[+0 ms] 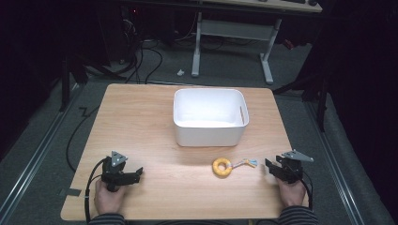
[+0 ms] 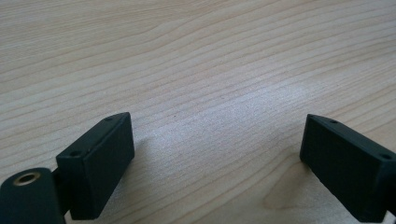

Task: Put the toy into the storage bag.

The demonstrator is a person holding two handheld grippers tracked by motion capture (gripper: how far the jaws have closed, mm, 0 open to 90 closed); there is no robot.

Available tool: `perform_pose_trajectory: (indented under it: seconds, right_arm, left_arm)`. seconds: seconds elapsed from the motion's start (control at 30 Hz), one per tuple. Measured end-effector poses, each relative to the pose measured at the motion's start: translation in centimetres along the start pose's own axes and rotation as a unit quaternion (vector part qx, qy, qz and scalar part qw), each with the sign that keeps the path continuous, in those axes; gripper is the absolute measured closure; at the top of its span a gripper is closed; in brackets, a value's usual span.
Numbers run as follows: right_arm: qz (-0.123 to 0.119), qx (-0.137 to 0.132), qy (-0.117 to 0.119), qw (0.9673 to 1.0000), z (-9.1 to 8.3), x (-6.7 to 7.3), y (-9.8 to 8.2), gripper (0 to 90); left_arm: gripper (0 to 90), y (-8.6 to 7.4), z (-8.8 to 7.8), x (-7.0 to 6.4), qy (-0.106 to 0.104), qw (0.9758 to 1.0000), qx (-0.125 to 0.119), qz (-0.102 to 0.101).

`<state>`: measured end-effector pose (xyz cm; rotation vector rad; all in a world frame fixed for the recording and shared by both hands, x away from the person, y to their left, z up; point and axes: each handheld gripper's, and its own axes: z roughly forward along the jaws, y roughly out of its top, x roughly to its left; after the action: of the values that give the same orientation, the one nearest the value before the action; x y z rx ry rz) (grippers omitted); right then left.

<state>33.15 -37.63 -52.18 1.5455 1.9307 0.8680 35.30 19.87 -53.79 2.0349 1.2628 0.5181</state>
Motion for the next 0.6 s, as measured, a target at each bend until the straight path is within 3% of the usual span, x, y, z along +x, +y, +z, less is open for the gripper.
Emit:
perform_pose_trajectory:
  seconds: [0.13, 0.33, 0.6]
  right_arm:
    - [-0.006, -0.026, 0.007, 0.9996, -1.0, 0.6, 0.2, 49.6]
    - [-0.033, -0.028, 0.028, 0.9986, -1.4, 2.1, 0.8, 51.2]
    - [-0.041, -0.030, 0.069, 0.9963, -1.4, 4.0, 1.6, 51.6]
  left_arm:
    - [10.2, 0.0, 0.0, 0.0, 0.000, 1.0000, 0.000, 0.000]
    - [10.4, 0.0, 0.0, 0.0, 0.000, 1.0000, 0.000, -0.001]
    - [10.4, 0.0, 0.0, 0.0, 0.000, 1.0000, 0.000, -0.001]
